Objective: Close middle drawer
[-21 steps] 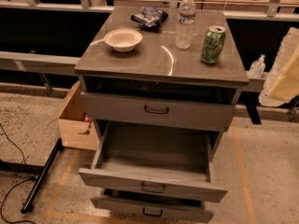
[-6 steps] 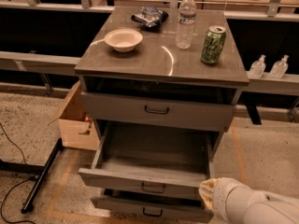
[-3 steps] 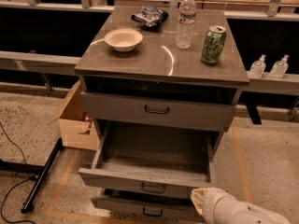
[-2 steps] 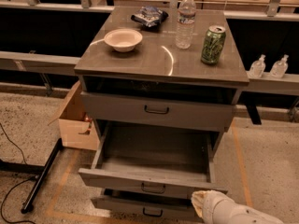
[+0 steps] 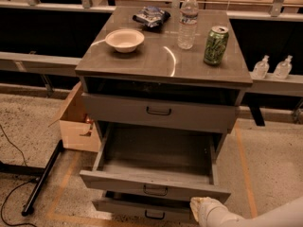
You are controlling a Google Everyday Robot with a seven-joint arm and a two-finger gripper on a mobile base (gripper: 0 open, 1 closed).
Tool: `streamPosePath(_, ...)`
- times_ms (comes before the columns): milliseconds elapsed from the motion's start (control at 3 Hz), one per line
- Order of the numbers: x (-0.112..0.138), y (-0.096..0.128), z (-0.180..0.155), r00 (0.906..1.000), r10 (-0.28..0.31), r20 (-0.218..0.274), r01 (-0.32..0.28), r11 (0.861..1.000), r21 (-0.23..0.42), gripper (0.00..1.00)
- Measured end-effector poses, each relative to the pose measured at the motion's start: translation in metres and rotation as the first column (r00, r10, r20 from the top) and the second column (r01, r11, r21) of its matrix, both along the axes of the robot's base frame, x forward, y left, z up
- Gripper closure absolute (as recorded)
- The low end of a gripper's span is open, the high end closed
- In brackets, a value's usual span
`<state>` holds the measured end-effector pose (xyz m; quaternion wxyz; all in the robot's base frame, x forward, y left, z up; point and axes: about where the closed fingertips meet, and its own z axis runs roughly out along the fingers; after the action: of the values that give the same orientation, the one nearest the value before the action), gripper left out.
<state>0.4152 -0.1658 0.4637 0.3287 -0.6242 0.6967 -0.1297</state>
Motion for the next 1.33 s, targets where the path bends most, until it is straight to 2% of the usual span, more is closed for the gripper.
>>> streamPosePath(667,0.019,-0.007,-0.05,0.9959,-0.021,0.088,0.024,0.999,-0.03,1.0)
streamPosePath(1000,0.036,-0.014,-0.061,0.9884,-0.044,0.145,0.05,0.998,-0.04,1.0)
streamPosePath(1333,0.064,-0.015,-0.073,0.9773,-0.052,0.205,0.061,0.997,-0.041,1.0)
